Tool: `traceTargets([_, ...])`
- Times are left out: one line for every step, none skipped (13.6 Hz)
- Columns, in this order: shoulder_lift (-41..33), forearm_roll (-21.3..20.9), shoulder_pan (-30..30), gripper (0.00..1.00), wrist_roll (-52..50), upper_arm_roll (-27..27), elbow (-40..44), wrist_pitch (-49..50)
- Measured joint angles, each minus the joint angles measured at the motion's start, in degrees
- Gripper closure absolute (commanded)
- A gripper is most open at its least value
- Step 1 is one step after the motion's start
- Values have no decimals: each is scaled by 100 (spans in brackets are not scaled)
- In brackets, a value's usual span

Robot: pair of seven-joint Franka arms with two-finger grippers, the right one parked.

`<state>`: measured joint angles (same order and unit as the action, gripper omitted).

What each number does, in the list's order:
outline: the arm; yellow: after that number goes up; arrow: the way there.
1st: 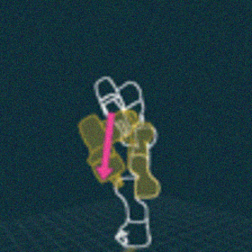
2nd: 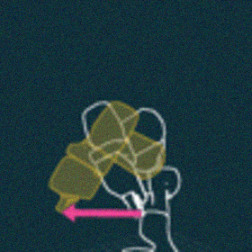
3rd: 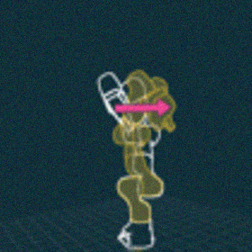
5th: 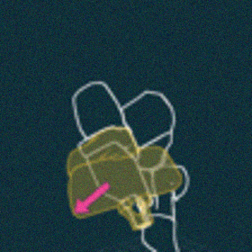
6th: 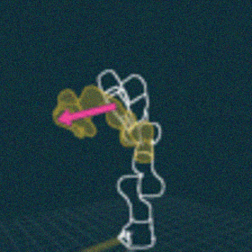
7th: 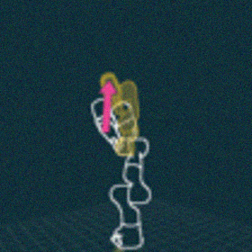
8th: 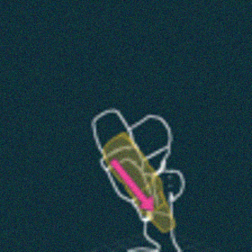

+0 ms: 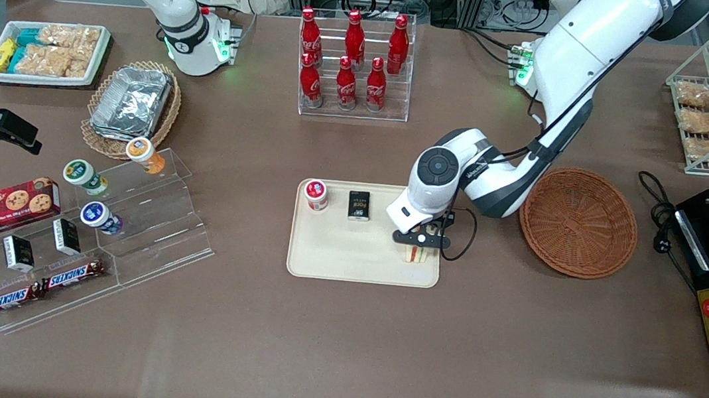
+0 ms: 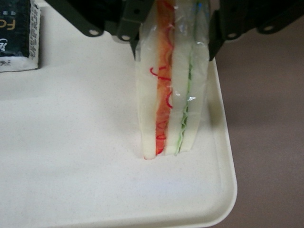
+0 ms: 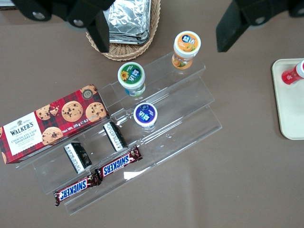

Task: Place sandwich from basket to tray

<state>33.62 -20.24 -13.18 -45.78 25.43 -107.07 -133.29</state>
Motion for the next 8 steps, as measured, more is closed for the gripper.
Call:
traceTargets([0,-2,2,0,0,-4,6,0])
traceTargets([0,-2,3,0,-1,-5,14,0])
traceTargets([0,-2,4,0,-3,-5,17,0])
traceTargets([0,-3,5,0,-12,-6,22,0])
traceTargets([0,-2,8,0,-25,-7,43,-1])
traceTargets([0,-2,11,0,-41,-8,98,0])
traceTargets([-4,1,16,0,-56,-8,185,6])
traceTargets([-26,16,33,0,-92,-9,308,51])
